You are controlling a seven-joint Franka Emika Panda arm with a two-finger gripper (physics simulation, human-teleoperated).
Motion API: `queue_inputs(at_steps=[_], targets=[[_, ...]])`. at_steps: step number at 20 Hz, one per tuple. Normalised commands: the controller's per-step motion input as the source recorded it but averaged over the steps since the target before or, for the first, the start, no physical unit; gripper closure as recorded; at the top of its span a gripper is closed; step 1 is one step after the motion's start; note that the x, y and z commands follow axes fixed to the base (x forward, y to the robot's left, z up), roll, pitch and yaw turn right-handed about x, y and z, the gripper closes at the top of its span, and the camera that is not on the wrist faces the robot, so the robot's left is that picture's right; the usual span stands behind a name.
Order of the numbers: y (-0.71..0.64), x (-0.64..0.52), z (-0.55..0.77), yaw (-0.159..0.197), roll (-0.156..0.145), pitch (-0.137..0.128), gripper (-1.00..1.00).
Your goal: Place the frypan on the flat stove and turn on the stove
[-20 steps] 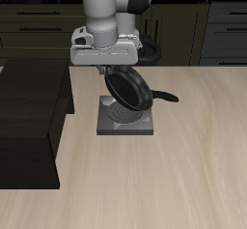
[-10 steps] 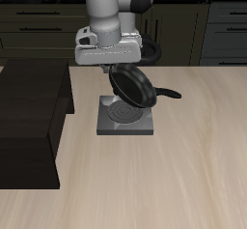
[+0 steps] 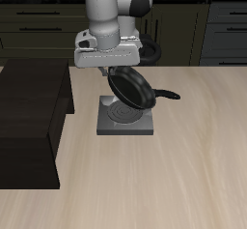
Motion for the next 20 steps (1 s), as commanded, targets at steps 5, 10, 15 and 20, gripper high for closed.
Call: queue_inputs(at_steps=[5, 10, 15, 20], targets=[[-0.01, 0.08, -0.15, -0.008, 0.000, 0.017, 1.00], [-0.02, 0.04, -0.05, -0.016, -0.004, 0.015, 1.00], [0.09, -0.07, -0.11, 0.003, 0.023, 0.011, 1.00], [-0.04, 0.00, -0.16, 0.013, -0.013, 0.012, 1.00]])
